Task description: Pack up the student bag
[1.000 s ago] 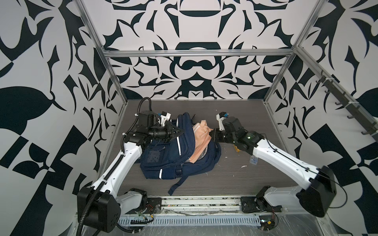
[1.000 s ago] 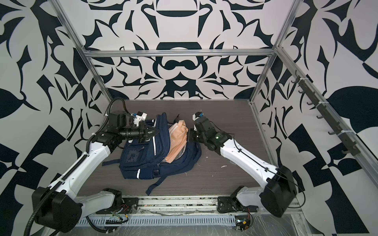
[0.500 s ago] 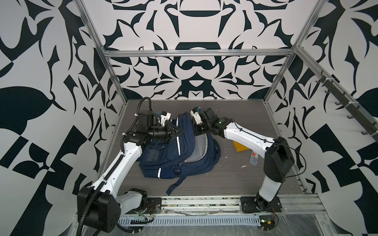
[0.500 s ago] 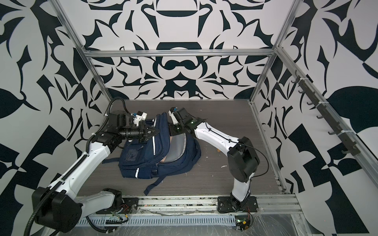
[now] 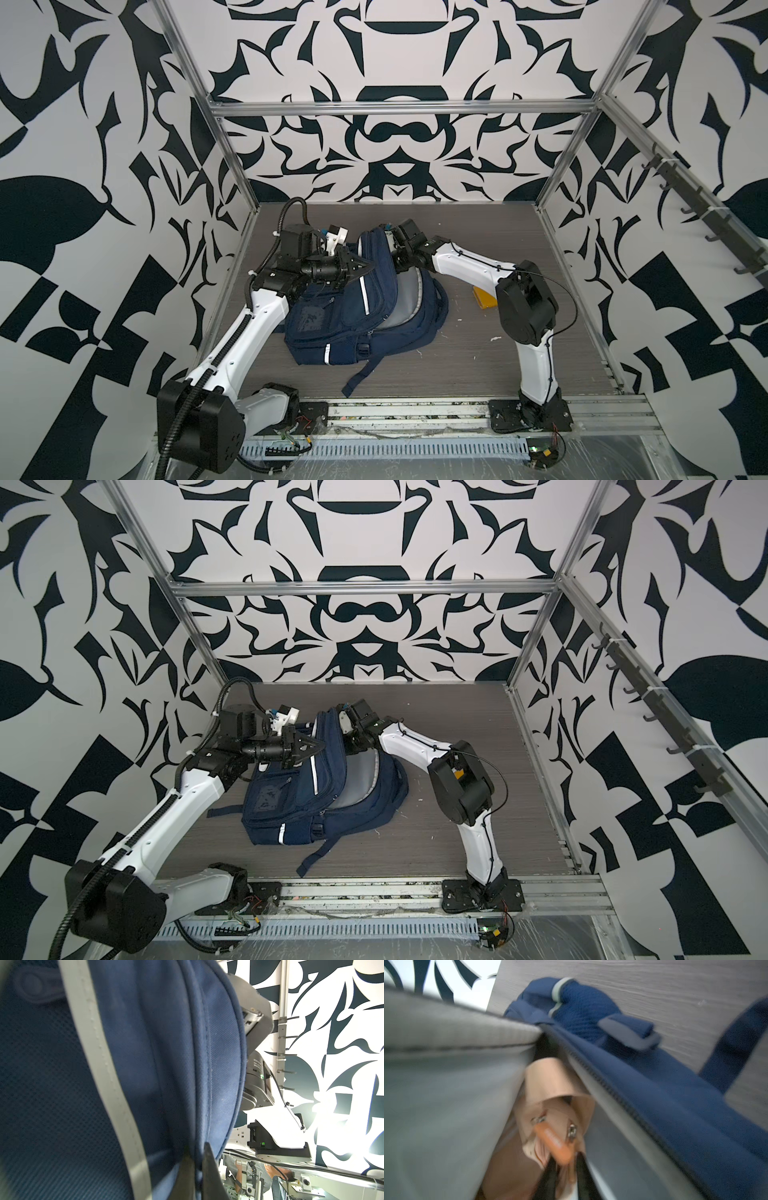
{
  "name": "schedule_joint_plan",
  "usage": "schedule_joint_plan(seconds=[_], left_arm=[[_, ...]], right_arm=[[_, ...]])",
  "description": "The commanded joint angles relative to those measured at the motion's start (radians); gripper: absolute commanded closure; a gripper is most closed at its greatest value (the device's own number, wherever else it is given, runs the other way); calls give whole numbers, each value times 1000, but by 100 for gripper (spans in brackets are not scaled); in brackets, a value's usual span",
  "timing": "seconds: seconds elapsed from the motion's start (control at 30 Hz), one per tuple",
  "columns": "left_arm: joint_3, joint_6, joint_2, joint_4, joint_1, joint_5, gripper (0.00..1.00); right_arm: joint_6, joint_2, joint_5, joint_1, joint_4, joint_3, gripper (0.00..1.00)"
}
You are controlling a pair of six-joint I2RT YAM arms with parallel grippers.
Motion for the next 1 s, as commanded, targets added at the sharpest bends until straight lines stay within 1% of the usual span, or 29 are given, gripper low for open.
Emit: schedule_joint_plan(seconds=[0.0,0.03,0.1,0.13,0.2,0.37,0.5,0.67,0.83,0.97], left_arm=[[10,28,-57,113,-4,66,100],[7,34,-57,104,-4,58,100],[-2,45,-59,84,-4,32,100],[-10,47,-60,82,-4,19,100],[-26,45,-60,84,-4,3,100],[-62,38,-56,109,-4,-38,100],[-68,30,-29,139,-4,-33,100],[-57,45,3,134,-4,-38,100],[-19,88,68,92,-9,-64,100],[-1,100,154,92,-47,-101,100]], right_arm=[[25,-101,-46,-11,120,-20,53],[32,-123,-54,-19,135,-41,43],[38,-170,-54,-33,149,-84,31],[38,-201,-54,-38,153,-107,26],[32,-258,-42,-47,152,-147,22],[16,-391,3,-63,99,-217,20],[8,-480,62,-74,32,-266,20],[-6,-609,135,-83,-50,-328,20],[-38,-752,219,-81,-157,-414,20],[-74,-876,229,-42,-130,-525,20]])
